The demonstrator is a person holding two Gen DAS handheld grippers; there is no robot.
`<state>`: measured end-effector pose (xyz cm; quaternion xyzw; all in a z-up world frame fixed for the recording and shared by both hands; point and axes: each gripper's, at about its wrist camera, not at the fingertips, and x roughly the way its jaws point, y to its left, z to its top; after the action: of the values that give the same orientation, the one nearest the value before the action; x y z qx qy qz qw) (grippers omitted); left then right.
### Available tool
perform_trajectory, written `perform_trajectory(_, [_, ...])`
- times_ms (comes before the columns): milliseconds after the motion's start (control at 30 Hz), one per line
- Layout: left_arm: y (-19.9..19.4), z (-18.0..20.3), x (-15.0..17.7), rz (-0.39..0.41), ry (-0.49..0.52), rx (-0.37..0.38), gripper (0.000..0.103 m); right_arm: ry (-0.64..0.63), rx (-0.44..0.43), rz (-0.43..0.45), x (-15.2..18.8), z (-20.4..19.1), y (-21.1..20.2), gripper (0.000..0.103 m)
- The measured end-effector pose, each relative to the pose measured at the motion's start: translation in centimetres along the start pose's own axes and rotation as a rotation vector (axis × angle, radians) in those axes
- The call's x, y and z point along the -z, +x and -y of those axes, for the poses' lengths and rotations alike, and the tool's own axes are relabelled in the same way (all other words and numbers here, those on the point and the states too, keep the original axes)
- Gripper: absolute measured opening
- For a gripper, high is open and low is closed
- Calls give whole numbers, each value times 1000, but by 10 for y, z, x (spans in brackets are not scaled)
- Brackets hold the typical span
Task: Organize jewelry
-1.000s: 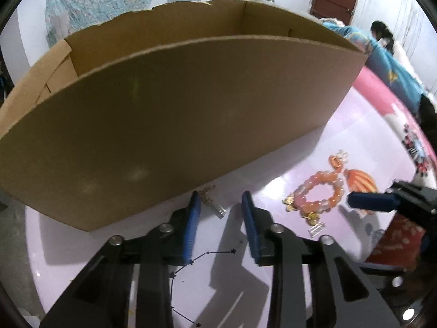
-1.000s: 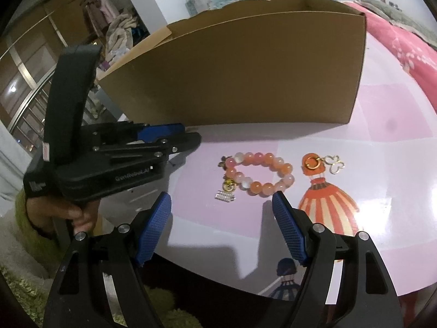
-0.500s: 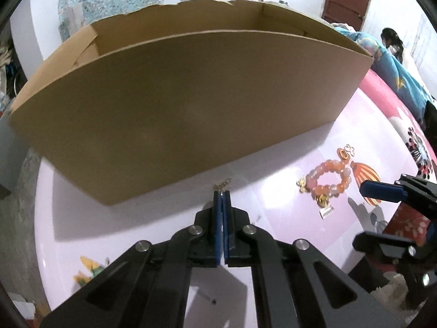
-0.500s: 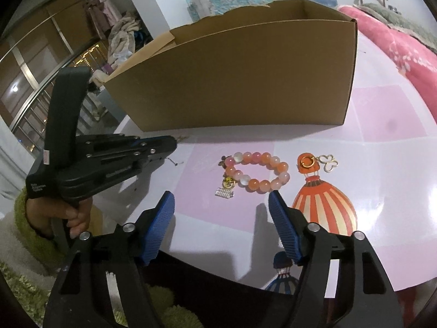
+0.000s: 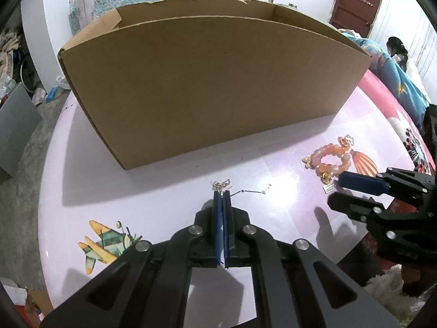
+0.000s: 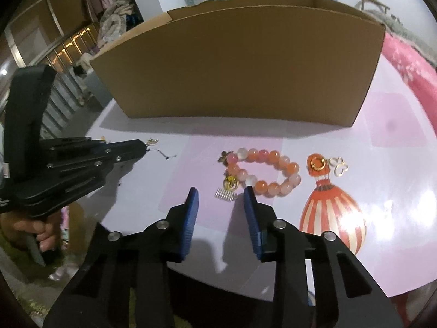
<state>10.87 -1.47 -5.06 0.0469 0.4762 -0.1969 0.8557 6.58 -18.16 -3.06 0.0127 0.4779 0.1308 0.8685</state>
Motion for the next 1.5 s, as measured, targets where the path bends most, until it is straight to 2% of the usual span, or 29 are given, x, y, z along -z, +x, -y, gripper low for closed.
perform_trajectory(300, [-2,-5,1,4,2,10,1,-73,141,13,-5,-18,11,19])
perform_trajectory(333, [-1,-5,1,4,2,9,1,-74,150,13,-6,-19,11,15])
perform_trajectory(833, [-3,-6,-1,20,5,9,1,-33,119,22,0,-2,-5,12])
perform_trajectory(1100, [-28,-3,0,61,38,47,1,-47,105,87,3,5,-36,12])
perform_trajectory(1300, [-70,2,-12,163,71,94,1,-90,107,174,-6,-1,-60,12])
perform_trajectory(1500, [-116,4,-50,324,124,125,1,-159,99,337,-46,-1,-87,12])
